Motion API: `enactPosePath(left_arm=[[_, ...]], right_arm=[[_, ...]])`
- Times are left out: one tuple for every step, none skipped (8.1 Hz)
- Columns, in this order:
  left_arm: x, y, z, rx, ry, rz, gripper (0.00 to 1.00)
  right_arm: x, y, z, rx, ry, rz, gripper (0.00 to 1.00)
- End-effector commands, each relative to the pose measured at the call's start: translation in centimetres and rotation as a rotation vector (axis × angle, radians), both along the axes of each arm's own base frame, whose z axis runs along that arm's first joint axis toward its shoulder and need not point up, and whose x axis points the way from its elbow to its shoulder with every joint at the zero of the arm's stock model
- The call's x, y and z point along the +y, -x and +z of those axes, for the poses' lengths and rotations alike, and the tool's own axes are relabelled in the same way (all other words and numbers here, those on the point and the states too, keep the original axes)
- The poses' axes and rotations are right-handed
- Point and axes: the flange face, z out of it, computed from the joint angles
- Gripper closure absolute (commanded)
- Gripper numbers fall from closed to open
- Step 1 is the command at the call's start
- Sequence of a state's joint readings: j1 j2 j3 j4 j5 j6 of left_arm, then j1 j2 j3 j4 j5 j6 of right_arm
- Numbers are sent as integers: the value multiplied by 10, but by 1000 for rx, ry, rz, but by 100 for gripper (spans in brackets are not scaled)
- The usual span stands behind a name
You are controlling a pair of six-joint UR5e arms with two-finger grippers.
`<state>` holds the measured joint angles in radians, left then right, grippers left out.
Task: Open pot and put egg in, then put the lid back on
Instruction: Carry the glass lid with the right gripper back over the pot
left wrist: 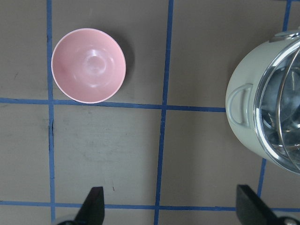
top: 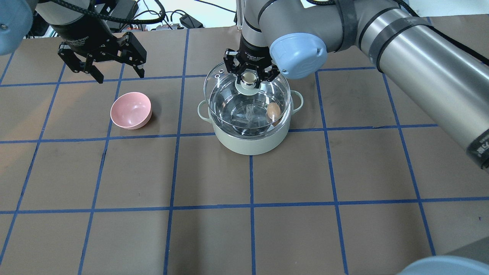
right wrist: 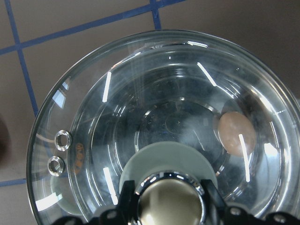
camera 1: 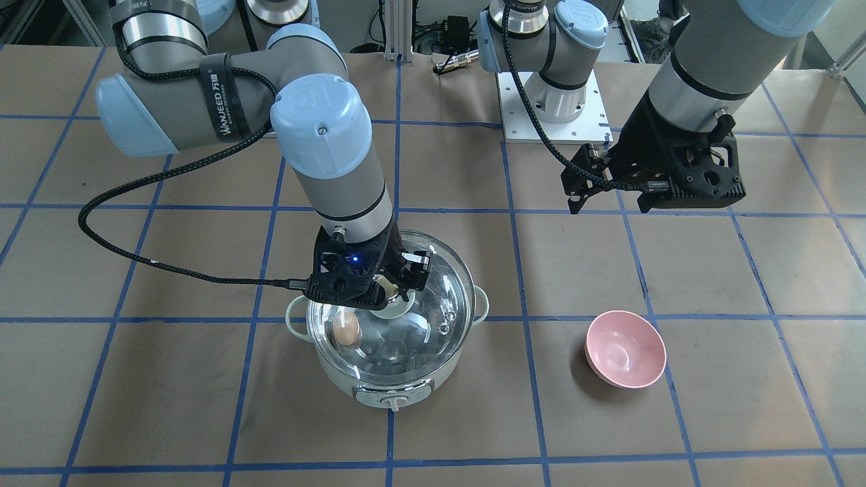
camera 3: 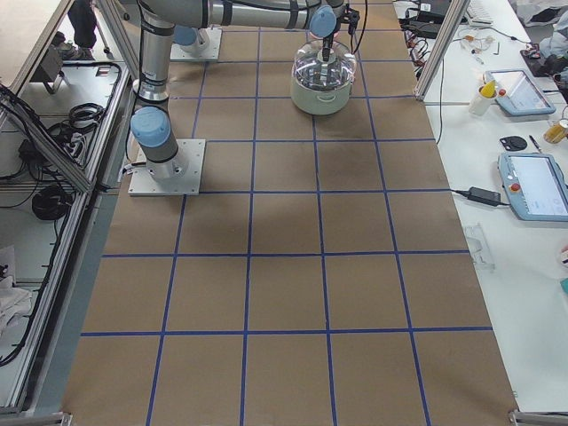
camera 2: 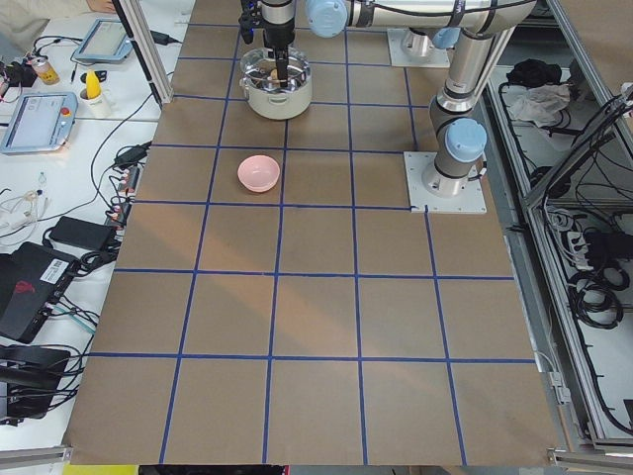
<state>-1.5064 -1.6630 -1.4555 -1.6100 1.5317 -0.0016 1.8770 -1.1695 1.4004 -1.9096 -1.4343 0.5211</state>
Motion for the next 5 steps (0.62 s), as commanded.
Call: enactPosePath(left_arm=[[-1, 0, -3, -2, -5, -3, 0], [-2, 0, 0, -3, 5, 0, 0], [-1, 0, -1, -4, 0, 4, 0], [-4, -1, 2, -5, 15, 9, 0], [-4, -1, 0, -5, 13, 8, 0]], right_arm=[[2, 0, -12, 7, -21, 3, 83], [2, 0, -13, 7, -21, 9, 83], [2, 0, -14, 8, -22, 12, 83], [2, 0, -14, 10, -22, 12, 81], [2, 0, -16, 10, -25, 11, 78]])
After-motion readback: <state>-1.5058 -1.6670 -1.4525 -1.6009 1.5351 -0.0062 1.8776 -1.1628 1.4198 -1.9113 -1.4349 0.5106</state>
